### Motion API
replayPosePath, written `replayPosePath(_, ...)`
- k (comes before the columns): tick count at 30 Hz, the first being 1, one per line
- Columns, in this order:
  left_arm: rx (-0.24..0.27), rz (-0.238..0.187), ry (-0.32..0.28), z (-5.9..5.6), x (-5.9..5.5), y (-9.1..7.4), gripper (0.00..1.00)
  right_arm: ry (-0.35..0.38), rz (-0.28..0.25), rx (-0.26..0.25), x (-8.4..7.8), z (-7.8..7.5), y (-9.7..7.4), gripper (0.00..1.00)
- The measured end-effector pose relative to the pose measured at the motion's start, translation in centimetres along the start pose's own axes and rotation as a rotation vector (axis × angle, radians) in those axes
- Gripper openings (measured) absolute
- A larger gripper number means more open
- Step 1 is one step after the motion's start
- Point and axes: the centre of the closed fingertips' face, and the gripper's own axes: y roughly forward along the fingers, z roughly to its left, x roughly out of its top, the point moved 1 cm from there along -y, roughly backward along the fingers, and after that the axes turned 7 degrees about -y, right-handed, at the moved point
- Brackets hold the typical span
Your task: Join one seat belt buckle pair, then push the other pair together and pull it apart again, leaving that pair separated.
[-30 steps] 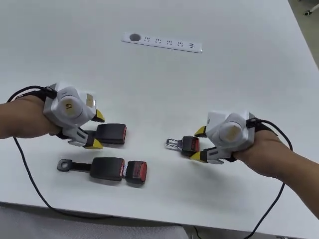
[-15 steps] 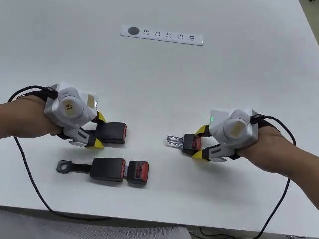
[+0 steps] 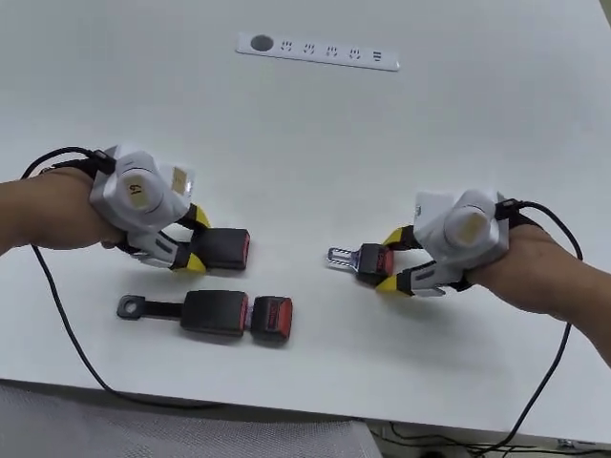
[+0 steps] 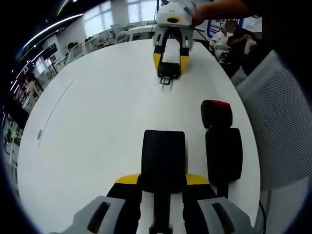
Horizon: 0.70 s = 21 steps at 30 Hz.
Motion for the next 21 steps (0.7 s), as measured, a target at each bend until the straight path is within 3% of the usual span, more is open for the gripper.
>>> replayPosePath(13, 0.003, 0.016, 0.005, 0.1, -0.2, 0.1, 0.33, 0.005, 0.003, 0.002, 0.5, 0.0, 0.3, 0.31)
replayPosePath(21, 0.004, 0.020, 0.005, 0.1, -0.2, 0.2, 0.33, 0.003, -0.014, 0.005, 2.9, 0.0, 1.6, 0.31)
